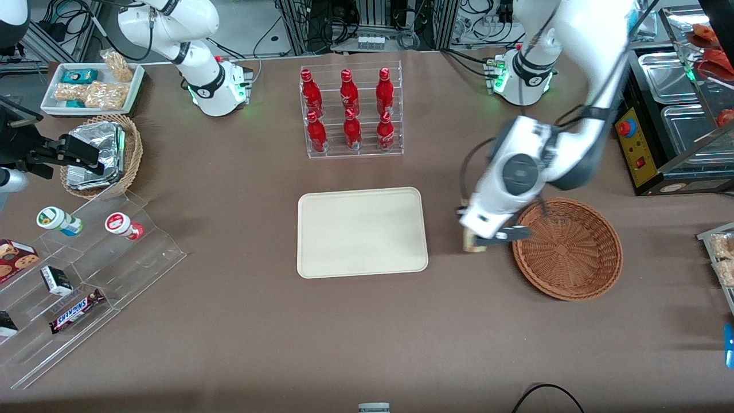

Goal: Place sandwich from basket to tray
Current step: 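Lift the sandwich and carry it over the cream tray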

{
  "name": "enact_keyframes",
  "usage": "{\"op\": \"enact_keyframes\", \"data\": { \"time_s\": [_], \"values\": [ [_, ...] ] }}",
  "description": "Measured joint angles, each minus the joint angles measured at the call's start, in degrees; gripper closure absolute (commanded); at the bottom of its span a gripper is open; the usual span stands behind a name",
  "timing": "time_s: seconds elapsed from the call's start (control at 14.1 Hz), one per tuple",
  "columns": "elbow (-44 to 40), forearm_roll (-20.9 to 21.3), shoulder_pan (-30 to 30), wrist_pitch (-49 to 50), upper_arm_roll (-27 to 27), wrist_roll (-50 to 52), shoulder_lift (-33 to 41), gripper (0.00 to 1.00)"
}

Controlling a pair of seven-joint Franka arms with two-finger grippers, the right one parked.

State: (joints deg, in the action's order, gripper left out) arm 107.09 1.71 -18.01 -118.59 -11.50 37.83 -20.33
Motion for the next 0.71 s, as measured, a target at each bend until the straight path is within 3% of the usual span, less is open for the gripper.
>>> {"op": "enact_keyframes", "data": {
  "time_s": [0.35,0.71],
  "values": [
    [-10.6,-0.5,-13.5,-7.6,-0.1,13.4,-10.9,0.98],
    [-23.0,0.1,-20.6,-8.3,0.1,20.1,-21.6,0.97]
  ]
}}
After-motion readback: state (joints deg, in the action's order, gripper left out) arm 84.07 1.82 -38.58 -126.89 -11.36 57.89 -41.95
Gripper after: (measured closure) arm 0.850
